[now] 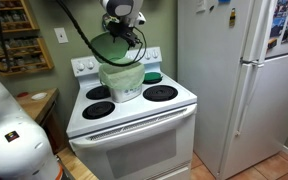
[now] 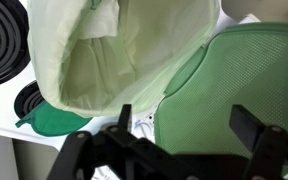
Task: Open the bin, then remove a paper towel from it
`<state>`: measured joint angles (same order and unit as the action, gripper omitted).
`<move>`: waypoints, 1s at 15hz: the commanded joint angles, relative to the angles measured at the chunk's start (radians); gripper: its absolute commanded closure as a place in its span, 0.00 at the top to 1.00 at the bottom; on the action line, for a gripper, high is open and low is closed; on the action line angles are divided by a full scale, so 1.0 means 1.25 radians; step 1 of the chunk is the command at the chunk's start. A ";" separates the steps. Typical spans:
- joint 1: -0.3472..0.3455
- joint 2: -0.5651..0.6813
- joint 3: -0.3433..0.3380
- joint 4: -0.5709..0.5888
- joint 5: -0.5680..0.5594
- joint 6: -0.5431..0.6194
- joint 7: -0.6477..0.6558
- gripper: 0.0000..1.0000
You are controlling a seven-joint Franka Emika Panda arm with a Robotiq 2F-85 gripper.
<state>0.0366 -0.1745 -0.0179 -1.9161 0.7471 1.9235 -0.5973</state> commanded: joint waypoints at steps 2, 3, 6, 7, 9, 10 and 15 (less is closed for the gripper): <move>0.003 0.003 -0.003 0.002 -0.002 -0.002 -0.008 1.00; 0.003 0.003 -0.003 0.002 -0.002 -0.002 -0.009 1.00; 0.015 0.021 0.005 0.013 -0.040 -0.036 -0.104 1.00; 0.018 0.026 0.008 0.014 -0.054 -0.046 -0.136 1.00; 0.021 0.032 0.011 0.011 -0.081 -0.068 -0.185 1.00; 0.020 0.035 0.013 0.008 -0.106 -0.075 -0.203 1.00; 0.023 0.040 0.018 0.004 -0.138 -0.043 -0.241 1.00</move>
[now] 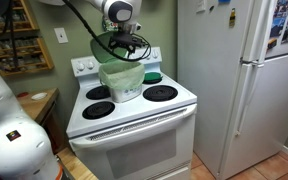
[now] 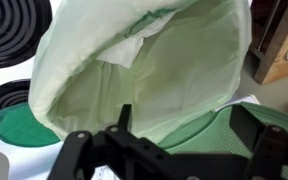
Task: Open the bin, then remove a paper towel from it
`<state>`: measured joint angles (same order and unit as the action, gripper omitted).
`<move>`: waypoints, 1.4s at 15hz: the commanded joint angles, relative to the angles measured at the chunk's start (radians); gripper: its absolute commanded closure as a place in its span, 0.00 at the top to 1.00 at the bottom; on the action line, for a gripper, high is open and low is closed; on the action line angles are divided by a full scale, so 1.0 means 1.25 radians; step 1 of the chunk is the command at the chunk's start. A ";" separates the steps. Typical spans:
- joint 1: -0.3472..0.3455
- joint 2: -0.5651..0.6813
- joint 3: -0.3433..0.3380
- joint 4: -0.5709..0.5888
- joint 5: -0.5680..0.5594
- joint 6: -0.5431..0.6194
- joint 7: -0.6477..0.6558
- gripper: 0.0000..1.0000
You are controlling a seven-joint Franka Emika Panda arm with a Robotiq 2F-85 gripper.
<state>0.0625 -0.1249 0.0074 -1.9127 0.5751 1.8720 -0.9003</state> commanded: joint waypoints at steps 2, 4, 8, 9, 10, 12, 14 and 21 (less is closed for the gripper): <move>0.003 0.003 0.001 0.001 -0.009 0.014 -0.015 1.00; 0.004 0.003 0.002 0.001 -0.010 0.018 -0.019 1.00; 0.014 0.001 0.012 -0.001 -0.067 0.029 -0.122 1.00; 0.016 0.000 0.014 -0.004 -0.078 0.028 -0.154 1.00; 0.020 -0.004 0.018 -0.013 -0.086 0.035 -0.189 1.00; 0.026 -0.008 0.027 -0.028 -0.120 0.053 -0.244 1.00; 0.033 -0.015 0.037 -0.047 -0.155 0.082 -0.286 1.00; 0.040 0.004 0.041 -0.037 -0.172 0.089 -0.292 1.00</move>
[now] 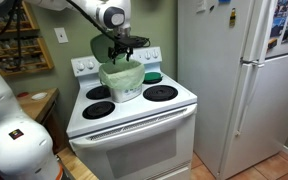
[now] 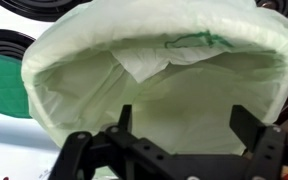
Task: Open the bin, then remove a paper towel from it
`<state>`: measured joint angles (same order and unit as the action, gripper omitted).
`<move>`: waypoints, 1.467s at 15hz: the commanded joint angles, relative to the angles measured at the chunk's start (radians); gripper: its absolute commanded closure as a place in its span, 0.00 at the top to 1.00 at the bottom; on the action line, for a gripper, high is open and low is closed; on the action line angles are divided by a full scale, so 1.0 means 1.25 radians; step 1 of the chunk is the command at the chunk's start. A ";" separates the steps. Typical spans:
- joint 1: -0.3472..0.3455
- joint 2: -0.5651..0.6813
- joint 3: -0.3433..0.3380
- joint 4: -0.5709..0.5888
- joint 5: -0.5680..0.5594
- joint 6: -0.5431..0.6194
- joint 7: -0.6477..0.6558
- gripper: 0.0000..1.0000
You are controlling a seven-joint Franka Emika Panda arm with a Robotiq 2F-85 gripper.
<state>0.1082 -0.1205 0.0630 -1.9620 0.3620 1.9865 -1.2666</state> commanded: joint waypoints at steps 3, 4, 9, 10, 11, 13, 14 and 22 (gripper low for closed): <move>0.003 0.023 0.001 -0.006 -0.023 0.007 0.016 1.00; 0.005 0.030 0.004 -0.015 -0.027 0.011 0.016 1.00; 0.009 0.069 0.021 -0.050 -0.029 0.060 0.008 1.00; 0.010 0.073 0.025 -0.058 -0.033 0.076 0.009 1.00; 0.010 0.077 0.029 -0.065 -0.035 0.089 0.005 1.00; 0.012 0.083 0.036 -0.081 -0.049 0.127 0.007 1.00; 0.013 0.087 0.039 -0.088 -0.054 0.144 0.004 1.00; 0.012 0.115 0.052 -0.109 -0.138 0.203 0.026 1.00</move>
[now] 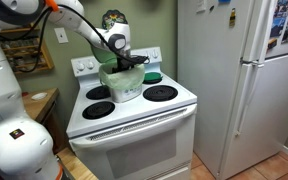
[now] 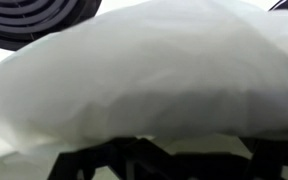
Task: Open the bin, then remove a paper towel from it
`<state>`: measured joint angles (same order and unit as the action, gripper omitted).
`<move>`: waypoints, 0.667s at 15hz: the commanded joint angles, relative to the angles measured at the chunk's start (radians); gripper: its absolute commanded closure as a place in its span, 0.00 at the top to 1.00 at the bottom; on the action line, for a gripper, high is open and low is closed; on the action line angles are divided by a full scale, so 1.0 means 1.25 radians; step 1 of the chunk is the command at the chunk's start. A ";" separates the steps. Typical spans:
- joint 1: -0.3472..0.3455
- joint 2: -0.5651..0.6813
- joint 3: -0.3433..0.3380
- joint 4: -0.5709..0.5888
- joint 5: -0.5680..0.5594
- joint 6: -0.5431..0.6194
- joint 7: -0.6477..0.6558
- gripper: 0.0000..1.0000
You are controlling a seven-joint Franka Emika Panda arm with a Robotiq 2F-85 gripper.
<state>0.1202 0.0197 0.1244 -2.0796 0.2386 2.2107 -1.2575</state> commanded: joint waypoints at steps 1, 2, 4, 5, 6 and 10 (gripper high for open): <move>0.002 0.007 0.003 -0.014 -0.046 0.024 0.019 0.95; 0.002 0.009 0.004 -0.012 -0.052 0.022 0.020 0.73; 0.001 0.014 0.004 -0.009 -0.059 0.020 0.022 0.70; 0.000 0.014 0.003 -0.006 -0.062 0.016 0.025 0.62; 0.000 0.013 0.003 -0.003 -0.063 0.009 0.023 0.54; -0.005 0.002 0.000 0.013 -0.061 -0.010 0.027 0.22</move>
<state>0.1186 0.0362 0.1253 -2.0726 0.1877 2.2159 -1.2448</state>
